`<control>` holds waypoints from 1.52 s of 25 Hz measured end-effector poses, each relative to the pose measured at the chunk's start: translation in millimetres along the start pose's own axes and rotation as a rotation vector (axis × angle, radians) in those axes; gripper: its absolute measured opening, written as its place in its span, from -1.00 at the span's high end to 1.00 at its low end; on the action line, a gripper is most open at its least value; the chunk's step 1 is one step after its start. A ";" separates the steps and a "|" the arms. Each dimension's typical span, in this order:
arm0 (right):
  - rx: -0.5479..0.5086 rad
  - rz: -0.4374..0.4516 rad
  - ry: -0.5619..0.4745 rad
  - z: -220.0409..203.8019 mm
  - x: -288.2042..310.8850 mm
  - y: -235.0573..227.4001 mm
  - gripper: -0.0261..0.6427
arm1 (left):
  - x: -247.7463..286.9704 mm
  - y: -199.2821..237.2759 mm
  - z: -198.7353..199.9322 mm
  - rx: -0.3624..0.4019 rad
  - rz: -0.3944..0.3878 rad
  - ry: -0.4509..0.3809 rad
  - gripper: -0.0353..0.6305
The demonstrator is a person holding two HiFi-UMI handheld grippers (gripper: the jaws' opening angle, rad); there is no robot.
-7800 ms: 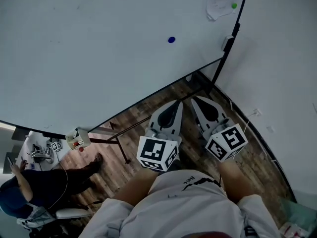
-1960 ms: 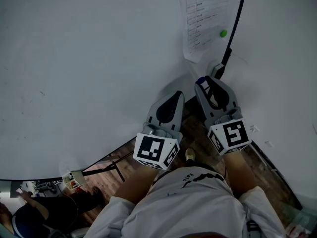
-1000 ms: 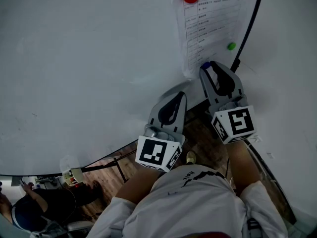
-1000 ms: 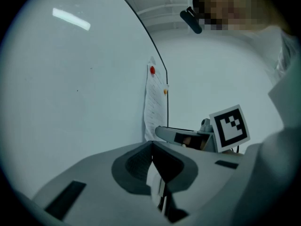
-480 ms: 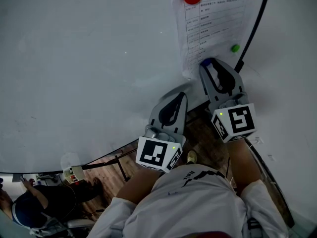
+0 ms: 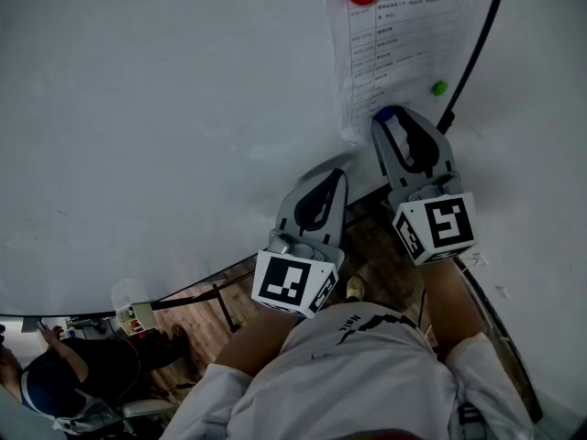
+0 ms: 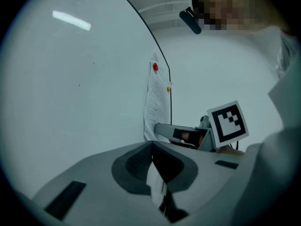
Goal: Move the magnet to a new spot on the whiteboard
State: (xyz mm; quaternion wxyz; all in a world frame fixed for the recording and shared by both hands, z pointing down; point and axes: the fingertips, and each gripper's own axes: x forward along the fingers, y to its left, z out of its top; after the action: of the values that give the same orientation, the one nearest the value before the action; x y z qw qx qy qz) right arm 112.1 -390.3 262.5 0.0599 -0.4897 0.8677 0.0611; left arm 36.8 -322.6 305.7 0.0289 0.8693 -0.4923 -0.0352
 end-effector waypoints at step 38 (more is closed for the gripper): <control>0.138 0.002 0.149 -25.8 -133.2 159.0 0.88 | -158.6 -29.2 -3.7 -0.042 -0.100 0.017 0.86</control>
State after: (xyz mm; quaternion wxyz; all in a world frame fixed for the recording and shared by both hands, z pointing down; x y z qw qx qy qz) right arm 43.1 -200.8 317.3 0.0287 -0.4867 0.8724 -0.0354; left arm -19.3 -171.5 312.2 0.0497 0.8922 -0.4472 -0.0396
